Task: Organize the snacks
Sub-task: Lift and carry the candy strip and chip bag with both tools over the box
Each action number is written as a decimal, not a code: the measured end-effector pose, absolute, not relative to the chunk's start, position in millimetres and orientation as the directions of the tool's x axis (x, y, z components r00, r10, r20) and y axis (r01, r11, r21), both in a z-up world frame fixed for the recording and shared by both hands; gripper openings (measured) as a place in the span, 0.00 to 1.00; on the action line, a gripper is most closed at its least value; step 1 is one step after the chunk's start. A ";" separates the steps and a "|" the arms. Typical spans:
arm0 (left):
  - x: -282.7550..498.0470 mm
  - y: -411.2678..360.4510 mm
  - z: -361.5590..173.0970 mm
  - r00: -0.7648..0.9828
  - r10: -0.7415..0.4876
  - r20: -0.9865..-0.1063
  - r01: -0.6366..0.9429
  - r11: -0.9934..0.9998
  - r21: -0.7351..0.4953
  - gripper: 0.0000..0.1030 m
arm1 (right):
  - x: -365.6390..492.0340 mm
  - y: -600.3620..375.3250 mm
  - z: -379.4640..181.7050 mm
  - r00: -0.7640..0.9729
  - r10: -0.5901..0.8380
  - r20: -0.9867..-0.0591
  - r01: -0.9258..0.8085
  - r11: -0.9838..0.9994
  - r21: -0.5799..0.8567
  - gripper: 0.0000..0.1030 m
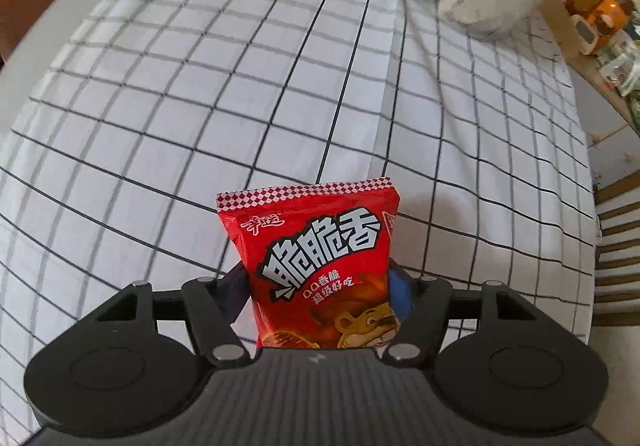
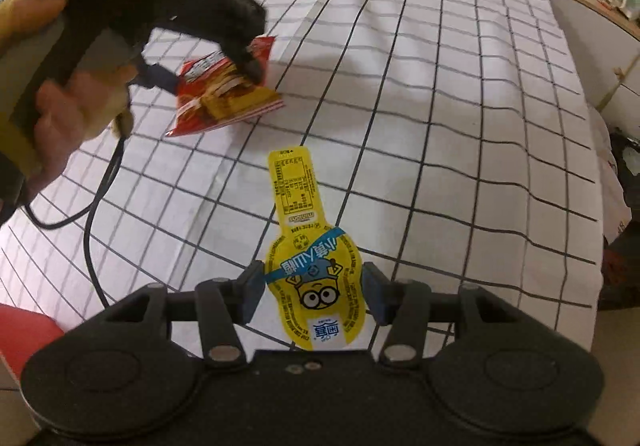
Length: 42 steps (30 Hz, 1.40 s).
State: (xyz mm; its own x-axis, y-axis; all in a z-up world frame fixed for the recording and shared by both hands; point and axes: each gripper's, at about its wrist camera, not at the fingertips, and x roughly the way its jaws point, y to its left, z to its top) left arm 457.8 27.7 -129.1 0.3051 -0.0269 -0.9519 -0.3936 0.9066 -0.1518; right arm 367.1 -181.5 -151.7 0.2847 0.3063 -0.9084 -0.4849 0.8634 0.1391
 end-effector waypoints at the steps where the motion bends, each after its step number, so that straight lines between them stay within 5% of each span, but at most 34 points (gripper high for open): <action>1: 454.1 27.8 -121.9 0.315 -0.023 -0.949 -0.385 0.910 -0.150 0.66 | 366.0 -183.3 -147.2 0.291 0.311 -0.905 -0.481 0.865 0.142 0.50; 25: 309.4 8.3 29.3 0.442 -0.042 -0.896 -0.173 0.976 -0.131 0.66 | 261.1 -205.4 -29.9 0.426 0.400 -0.811 -0.459 0.869 0.188 0.50; 42: 189.0 -15.3 26.8 0.396 -0.057 -0.916 -0.012 0.998 -0.067 0.66 | 167.4 -205.8 -23.9 0.391 0.441 -0.808 -0.468 0.851 0.238 0.50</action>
